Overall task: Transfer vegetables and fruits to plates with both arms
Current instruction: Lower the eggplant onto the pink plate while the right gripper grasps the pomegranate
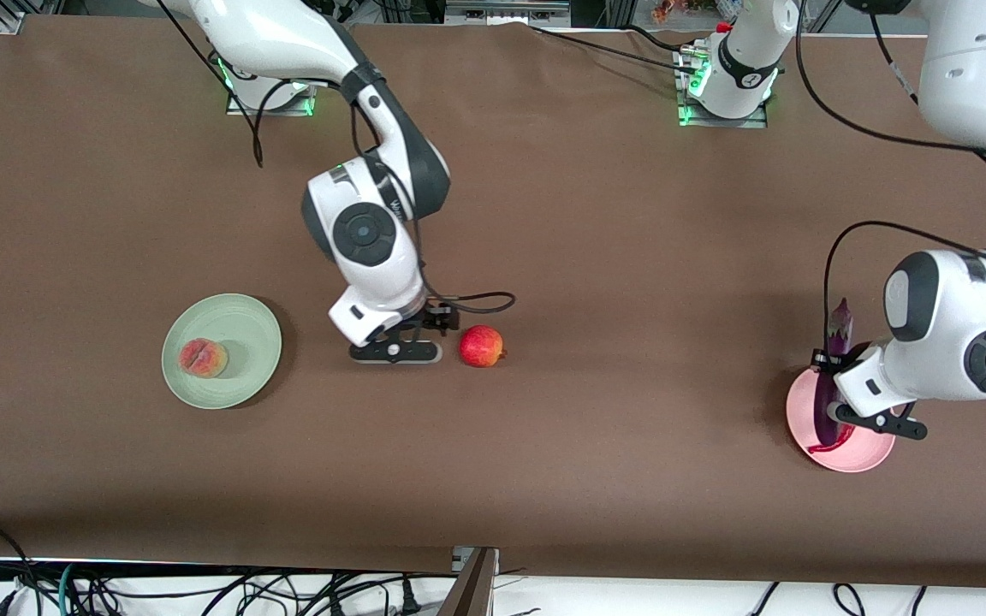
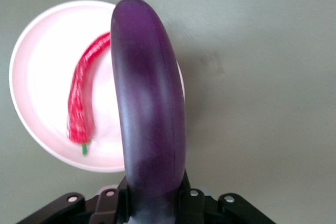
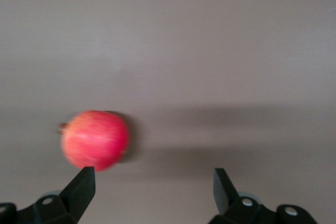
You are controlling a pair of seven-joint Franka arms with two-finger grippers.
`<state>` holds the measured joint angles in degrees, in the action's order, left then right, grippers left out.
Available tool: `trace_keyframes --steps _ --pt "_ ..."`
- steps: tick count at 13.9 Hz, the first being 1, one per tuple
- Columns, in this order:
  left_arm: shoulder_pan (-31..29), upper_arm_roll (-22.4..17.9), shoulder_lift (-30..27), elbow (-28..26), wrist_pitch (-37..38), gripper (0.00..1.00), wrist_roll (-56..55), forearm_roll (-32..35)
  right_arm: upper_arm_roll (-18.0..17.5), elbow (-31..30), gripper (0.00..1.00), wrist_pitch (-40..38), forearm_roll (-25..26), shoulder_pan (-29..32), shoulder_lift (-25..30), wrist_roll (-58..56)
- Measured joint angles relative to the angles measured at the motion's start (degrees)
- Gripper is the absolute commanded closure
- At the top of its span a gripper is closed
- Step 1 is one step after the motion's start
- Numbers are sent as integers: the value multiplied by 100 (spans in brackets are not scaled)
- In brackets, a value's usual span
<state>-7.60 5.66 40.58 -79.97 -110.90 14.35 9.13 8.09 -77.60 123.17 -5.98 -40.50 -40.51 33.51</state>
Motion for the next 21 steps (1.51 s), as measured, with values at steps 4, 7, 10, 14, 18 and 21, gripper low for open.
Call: trace_keyframes --steps 4,7,10,14,18,21 --pt "-21 -75 395 104 -365 88 281 408 -195 7 1 1139 0 -124 -420 478" --pt "-116 -96 474 112 -367 0 352 520 -198 9 1 1645 0 -190 -689 501" --pt "-166 -99 477 152 -367 0 395 521 -199 11 1 2018 1 -193 -858 501" --pt "-175 -90 430 337 -358 0 393 341 -202 12 1 2278 7 -221 -1017 501" --pt "-193 -86 -81 453 -110 0 362 -160 -202 14 1 2306 8 -285 -1114 501" --pt "-200 -49 -792 494 501 0 -458 -535 -201 13 1 2417 8 -285 -1178 501"
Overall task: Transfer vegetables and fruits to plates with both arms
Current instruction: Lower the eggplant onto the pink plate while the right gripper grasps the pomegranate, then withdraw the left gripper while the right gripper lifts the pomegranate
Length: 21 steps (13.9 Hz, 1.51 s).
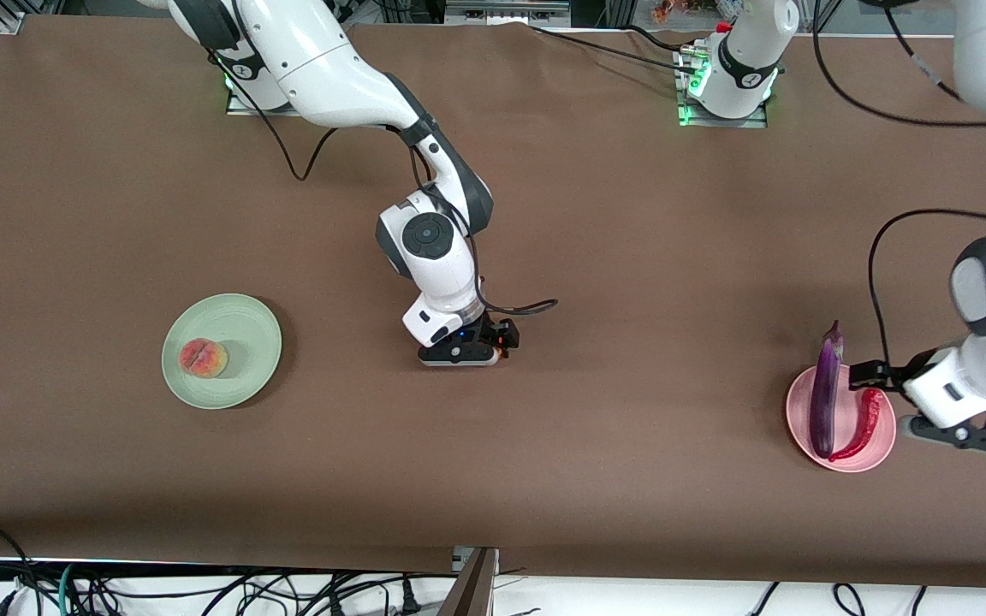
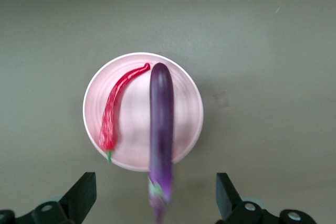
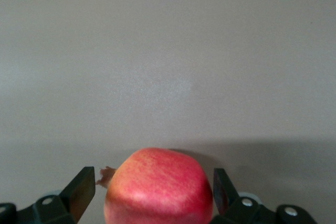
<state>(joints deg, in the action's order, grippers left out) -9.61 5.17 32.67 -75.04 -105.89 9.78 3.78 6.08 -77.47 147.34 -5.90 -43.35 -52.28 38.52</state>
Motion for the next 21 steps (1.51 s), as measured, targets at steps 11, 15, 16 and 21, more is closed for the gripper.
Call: trace_keyframes --steps 11,15,16,21 --pt "959 -360 -2570 -1046 1762 0 -1851 -542 5 4 55 302 1 1 -107 0" --pt "999 -499 -3059 -1408 1758 0 -1850 -742 21 16 58 307 3 4 -107 -8" --pt "1000 -518 -3118 -1436 1790 0 -1849 -742 38 33 58 290 4 13 -104 -18" --pt "997 -556 -3137 -1527 1957 0 -1756 -568 171 178 58 -1108 5 377 338 -919"
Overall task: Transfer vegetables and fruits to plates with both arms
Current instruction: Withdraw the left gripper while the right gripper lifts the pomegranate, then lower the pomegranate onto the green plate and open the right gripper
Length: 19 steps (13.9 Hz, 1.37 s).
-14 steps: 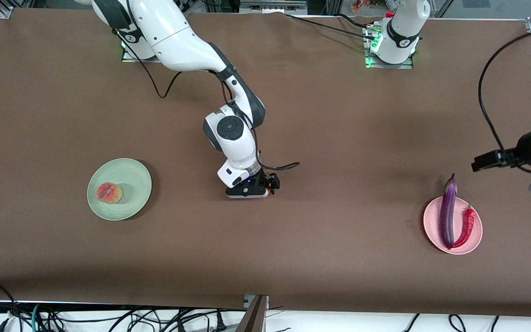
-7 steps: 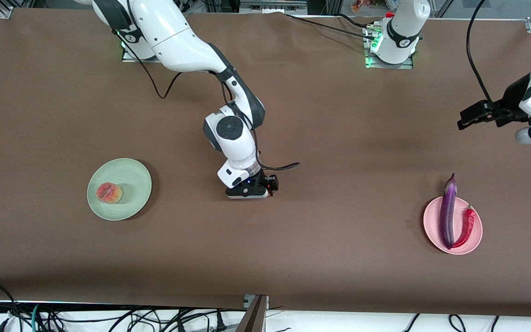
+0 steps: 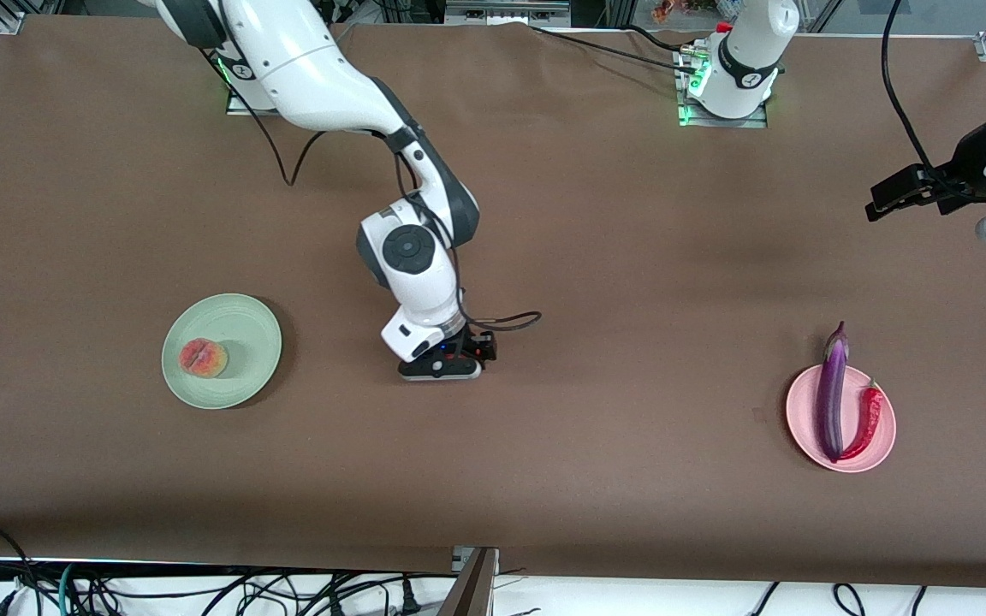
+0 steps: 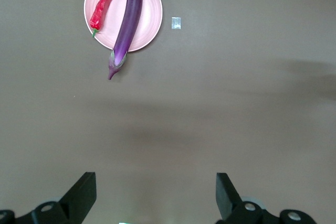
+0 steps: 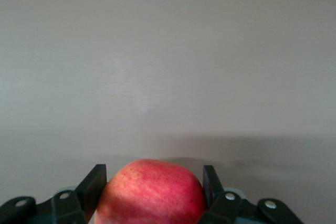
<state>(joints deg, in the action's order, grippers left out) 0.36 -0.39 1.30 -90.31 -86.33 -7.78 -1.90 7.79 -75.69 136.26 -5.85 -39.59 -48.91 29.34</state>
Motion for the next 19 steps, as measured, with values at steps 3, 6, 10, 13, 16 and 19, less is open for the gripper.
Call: trace_keyframes --steps 3,6,10,13,16,19 --pt "0 -16 0 0 1 0 16 4 19 -59 58 -1065 -1 456 407 -948" --pt "0 -18 1 0 1 0 17 5 32 -427 58 -1434 -2 1011 712 -2050" --pt "-1 -21 13 -1 1 0 17 5 49 -994 58 -1505 -2 1729 954 -3438" --pt "-9 -24 16 0 0 0 17 4 55 -1195 58 -1505 -2 2133 987 -4154" --pt "-88 -43 16 1 0 0 18 4 58 -1402 58 -1505 -2 2325 1094 -4575" --pt "-120 -43 16 1 0 0 18 4 58 -1632 58 -1468 -2 2525 1131 -4859"
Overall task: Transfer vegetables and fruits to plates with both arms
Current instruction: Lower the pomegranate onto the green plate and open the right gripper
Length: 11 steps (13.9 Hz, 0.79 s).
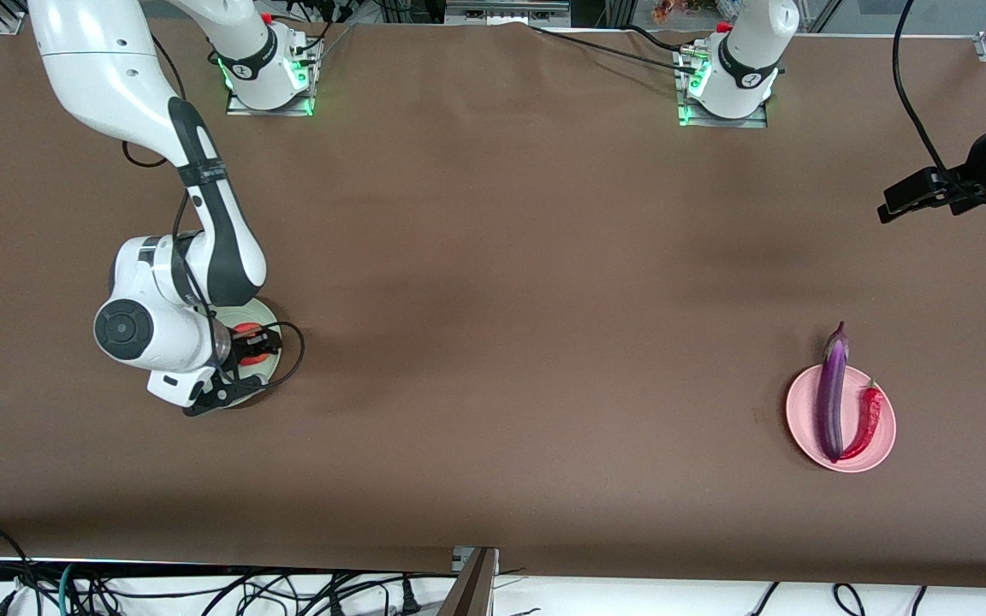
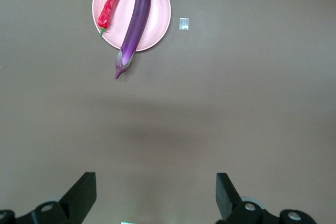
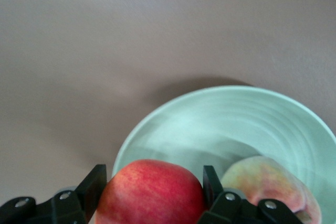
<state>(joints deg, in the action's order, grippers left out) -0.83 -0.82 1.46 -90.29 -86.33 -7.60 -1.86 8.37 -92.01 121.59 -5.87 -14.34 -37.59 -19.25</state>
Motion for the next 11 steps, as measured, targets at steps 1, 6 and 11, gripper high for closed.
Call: trace_keyframes --steps 1,6,11 --pt "-1 0 0 0 0 0 0 0 0 -78 58 83 0 63 0 -111" --pt "-2 0 0 0 0 0 0 0 -4 -589 56 870 0 204 0 -391" --pt "-2 0 0 1 0 0 0 0 -10 -561 0 915 0 204 20 -398"
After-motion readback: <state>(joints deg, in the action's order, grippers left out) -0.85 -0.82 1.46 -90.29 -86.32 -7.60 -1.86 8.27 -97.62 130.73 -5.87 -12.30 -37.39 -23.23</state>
